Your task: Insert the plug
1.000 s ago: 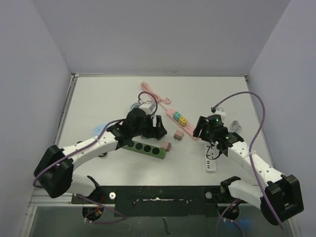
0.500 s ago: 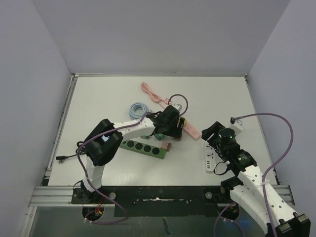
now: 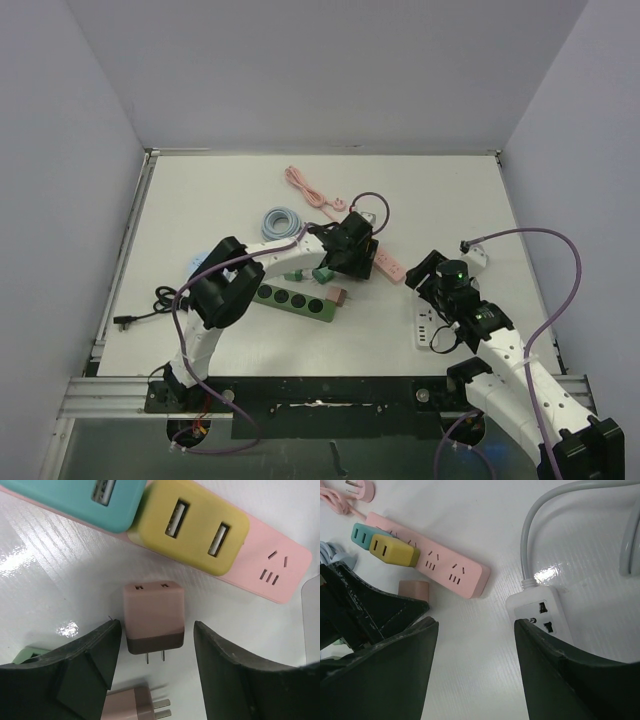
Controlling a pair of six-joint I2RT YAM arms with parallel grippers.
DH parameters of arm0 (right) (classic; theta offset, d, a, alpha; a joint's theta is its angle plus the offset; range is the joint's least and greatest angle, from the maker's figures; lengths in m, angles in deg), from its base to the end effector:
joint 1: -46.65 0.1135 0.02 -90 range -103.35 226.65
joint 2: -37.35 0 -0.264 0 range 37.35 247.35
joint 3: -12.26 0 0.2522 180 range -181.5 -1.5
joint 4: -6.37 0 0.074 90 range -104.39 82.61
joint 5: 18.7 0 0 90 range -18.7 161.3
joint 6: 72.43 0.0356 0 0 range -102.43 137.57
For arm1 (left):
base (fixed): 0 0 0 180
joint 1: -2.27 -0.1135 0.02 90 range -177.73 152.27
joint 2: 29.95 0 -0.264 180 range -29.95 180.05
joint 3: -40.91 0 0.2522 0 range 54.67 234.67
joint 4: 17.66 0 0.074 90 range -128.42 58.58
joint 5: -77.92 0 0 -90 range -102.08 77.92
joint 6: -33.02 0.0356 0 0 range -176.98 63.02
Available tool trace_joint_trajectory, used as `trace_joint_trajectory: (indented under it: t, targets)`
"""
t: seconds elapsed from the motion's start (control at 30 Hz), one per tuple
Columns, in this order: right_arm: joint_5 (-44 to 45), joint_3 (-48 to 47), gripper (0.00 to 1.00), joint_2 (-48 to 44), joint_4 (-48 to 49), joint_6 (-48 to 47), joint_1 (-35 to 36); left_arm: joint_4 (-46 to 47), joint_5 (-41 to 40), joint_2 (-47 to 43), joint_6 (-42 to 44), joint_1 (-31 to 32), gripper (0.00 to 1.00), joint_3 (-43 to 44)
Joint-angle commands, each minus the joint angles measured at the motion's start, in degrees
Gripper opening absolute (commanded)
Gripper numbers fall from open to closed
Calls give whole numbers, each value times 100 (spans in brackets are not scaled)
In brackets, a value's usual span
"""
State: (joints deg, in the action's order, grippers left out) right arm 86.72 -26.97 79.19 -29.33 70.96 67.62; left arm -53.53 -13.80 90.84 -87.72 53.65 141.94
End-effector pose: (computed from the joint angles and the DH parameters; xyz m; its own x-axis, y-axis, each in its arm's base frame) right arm 0.1530 0.0485 0.2110 -0.4658 0.6502 -0.6003 0.3751 0.7594 0.5316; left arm 0.2844 -0.3543 0.1646 -0.8366 0.2286 -0.4979 0.3988 0.8772 -0.2673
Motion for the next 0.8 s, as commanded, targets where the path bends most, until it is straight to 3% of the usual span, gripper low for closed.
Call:
trace_joint_trajectory:
  t: [0.0,0.2,0.4,0.6,0.77]
  targets:
    - [72,-11,63,-9,216,14,-49,-206,-179,119,144,97,57,310]
    - [-78,-81,63,-119,170,-189,-43,-93,-380,54,168,101,43,289]
    - [-1112,-212,67,-354,405,-1082,-41,1044,-164,-899,691,101,37,-550]
    - [-2764,-766,68,-247,328,-1771,-46,2167,578,-2078,1746,94,32,-1799]
    - [-3772,-1398,69,8,-79,-1948,-39,3321,1892,-2887,2601,117,31,-2715]
